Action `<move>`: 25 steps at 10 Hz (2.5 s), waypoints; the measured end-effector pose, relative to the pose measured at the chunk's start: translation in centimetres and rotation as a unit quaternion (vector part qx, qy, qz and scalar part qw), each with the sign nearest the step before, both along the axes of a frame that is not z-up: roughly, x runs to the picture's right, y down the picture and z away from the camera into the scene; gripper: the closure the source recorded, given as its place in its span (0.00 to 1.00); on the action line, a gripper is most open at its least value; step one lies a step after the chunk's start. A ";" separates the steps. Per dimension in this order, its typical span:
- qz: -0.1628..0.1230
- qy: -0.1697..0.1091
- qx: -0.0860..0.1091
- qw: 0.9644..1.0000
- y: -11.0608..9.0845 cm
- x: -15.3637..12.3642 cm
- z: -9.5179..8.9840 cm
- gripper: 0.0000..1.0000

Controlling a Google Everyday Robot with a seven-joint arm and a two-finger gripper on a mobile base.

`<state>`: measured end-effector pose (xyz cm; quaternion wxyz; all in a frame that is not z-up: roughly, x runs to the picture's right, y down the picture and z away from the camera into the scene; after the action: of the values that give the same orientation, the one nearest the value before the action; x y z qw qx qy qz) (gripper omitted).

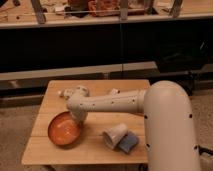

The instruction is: Pick up the ceramic bowl

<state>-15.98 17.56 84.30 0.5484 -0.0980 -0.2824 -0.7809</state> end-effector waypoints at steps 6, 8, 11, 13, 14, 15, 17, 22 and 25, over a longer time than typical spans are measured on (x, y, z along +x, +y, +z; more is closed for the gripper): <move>-0.016 0.012 0.014 1.000 -3.1 1.5 -2.2 0.98; -0.018 0.011 0.018 1.000 -3.6 1.4 -2.4 0.98; -0.019 0.017 0.024 0.999 -4.9 2.2 -3.3 0.98; -0.018 0.018 0.028 0.999 -5.5 2.4 -3.7 0.98; -0.017 0.018 0.029 0.999 -5.7 2.5 -3.7 0.98; -0.016 0.019 0.030 0.999 -5.9 2.6 -3.8 0.98; -0.013 0.023 0.035 0.999 -6.5 3.2 -4.3 0.98; -0.005 0.028 0.039 0.999 -7.3 4.5 -4.9 0.98; 0.001 0.032 0.041 0.999 -7.7 5.8 -5.2 0.98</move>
<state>-10.16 9.84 79.08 0.5612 -0.0999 -0.2326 -0.7880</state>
